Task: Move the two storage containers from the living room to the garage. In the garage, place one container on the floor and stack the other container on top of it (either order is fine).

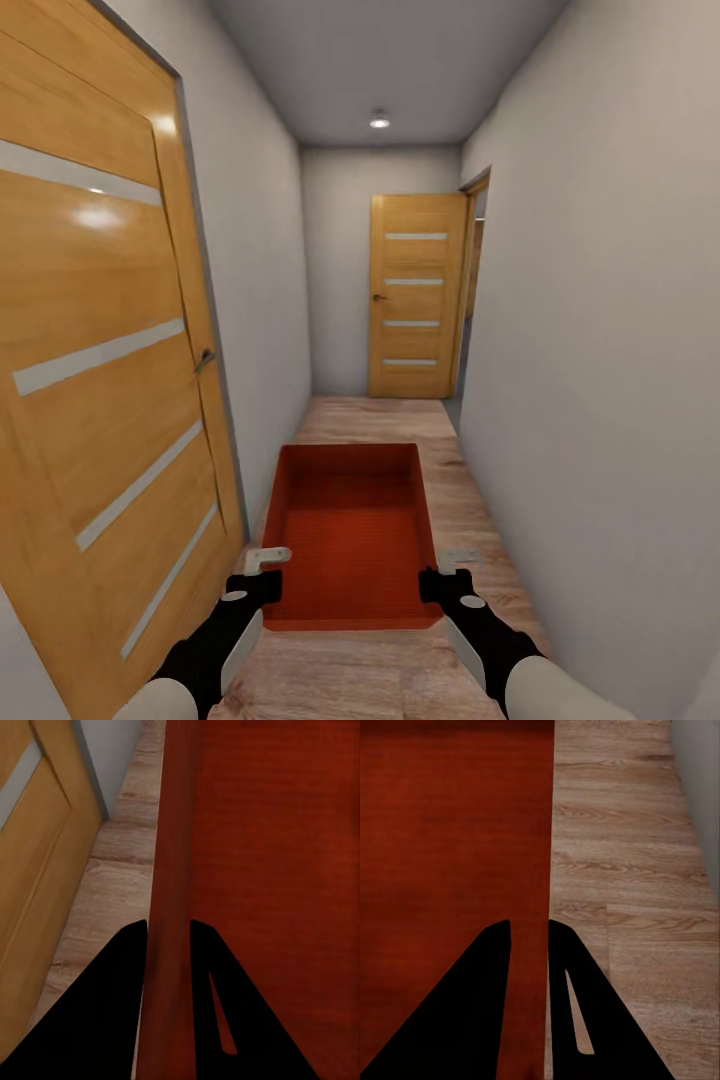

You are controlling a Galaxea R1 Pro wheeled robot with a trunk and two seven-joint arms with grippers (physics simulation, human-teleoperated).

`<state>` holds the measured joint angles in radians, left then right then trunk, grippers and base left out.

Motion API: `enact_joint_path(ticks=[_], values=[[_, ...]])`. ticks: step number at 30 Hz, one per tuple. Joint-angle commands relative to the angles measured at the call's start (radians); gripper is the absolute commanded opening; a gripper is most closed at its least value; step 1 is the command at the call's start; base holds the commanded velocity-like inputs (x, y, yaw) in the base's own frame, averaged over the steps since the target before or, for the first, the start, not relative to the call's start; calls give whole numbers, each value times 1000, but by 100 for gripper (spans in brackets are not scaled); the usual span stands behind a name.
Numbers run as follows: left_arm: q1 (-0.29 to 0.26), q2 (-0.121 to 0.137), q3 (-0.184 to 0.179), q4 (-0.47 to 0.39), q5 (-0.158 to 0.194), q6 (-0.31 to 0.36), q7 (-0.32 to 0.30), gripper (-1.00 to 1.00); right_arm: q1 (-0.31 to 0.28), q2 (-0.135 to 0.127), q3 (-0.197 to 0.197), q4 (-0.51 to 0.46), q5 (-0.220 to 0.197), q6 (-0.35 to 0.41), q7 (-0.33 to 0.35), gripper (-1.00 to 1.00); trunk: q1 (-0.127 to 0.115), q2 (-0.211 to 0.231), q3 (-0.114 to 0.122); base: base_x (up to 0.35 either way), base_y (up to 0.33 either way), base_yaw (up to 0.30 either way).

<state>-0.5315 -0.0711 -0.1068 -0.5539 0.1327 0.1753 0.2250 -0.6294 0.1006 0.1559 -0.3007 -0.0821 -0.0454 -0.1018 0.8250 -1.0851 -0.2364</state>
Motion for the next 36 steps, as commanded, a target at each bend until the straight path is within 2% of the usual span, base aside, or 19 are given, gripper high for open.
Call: enact_joint_path(ticks=[1,36], values=[[-1,14,14,-6,-15,6,16,-100,-1,-16,-18,3,-13,-4,-8,-100,1,-1,-1,326,42,0],[-1,14,13,-6,-15,1,17,-100,-1,-18,-18,3,-13,-4,-9,-100,1,-1,-1,326,2,0]])
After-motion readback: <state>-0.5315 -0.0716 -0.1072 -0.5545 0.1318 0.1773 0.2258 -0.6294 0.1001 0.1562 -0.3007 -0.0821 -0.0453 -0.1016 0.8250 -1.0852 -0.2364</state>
